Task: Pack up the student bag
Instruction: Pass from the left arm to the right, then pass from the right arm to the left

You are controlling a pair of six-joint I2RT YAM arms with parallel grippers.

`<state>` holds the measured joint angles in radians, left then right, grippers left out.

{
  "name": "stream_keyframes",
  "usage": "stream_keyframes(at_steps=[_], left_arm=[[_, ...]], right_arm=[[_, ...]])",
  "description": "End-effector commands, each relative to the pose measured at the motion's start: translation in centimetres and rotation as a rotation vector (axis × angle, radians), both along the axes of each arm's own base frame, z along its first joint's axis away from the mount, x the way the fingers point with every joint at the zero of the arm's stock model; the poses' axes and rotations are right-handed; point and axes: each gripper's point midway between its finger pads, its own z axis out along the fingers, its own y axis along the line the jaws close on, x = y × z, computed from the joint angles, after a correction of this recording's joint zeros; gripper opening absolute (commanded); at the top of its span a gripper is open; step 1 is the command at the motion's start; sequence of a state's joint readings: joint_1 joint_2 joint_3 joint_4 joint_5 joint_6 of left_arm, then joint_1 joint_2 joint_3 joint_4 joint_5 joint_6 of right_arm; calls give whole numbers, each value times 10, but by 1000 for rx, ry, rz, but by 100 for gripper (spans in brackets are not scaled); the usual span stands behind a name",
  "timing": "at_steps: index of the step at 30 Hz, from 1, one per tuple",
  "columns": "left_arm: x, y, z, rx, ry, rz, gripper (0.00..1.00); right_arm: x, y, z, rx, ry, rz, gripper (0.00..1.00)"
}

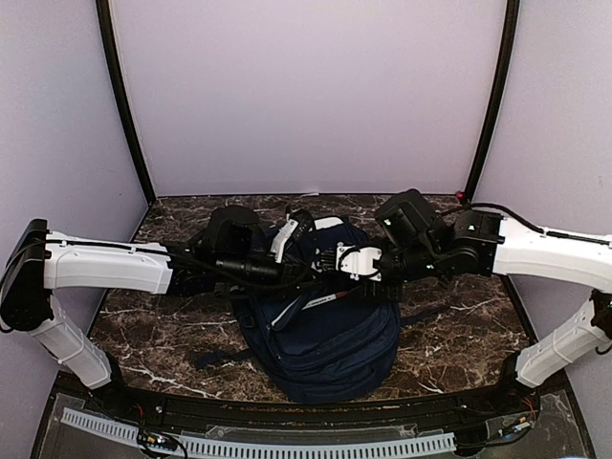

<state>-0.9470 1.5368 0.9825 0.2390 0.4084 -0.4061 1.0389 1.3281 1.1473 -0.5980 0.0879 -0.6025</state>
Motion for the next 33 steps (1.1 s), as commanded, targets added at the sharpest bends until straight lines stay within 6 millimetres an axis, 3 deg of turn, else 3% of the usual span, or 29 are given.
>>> stream_keyframes(at_steps=[1,4,6,10,16,19,24,28,31,33], left_arm=[[2,-1,35,-93,-45,5,0],[1,4,34,-78,-50,14,3],[1,9,27,-28,-71,28,24],[-7,24,-5,186,-263,53,49],[1,35,-29,332,-372,132,52],[6,31,-29,354,-409,146,49],[4,27,-17,358,-429,137,18],[-7,41,-7,362,-422,149,0],[-13,60,-3,372,-387,179,0],[-18,74,-4,386,-359,198,0]], right_arm=[[17,21,7,81,6,-28,50],[19,28,14,103,14,-19,21],[17,31,18,114,22,-6,2],[16,32,27,143,43,-6,0],[14,36,35,165,75,3,0],[12,37,34,167,89,10,0],[2,32,32,151,151,41,1],[5,11,49,186,225,57,29],[20,-7,62,221,269,48,47],[36,-17,64,252,304,24,50]])
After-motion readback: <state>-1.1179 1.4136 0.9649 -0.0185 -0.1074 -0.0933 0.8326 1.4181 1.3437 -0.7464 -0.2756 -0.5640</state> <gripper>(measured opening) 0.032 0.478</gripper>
